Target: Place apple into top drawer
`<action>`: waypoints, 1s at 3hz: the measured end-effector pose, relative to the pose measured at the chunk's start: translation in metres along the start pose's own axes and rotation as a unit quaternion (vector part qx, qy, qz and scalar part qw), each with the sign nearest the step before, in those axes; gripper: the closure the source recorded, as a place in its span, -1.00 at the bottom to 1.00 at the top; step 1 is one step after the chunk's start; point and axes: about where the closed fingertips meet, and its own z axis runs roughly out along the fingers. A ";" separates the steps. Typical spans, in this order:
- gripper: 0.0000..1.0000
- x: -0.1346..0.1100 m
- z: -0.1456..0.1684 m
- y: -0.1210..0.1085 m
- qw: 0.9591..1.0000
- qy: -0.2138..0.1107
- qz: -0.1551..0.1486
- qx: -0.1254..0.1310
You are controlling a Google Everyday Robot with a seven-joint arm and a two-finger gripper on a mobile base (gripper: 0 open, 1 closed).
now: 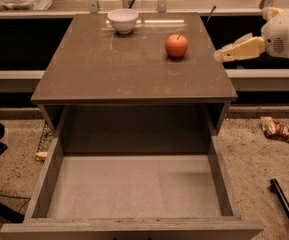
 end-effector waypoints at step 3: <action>-1.00 -0.014 0.036 -0.004 0.993 -0.106 0.037 0.030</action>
Offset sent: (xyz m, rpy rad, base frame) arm 0.0263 0.0097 -0.0036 0.1565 -0.1129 -0.0263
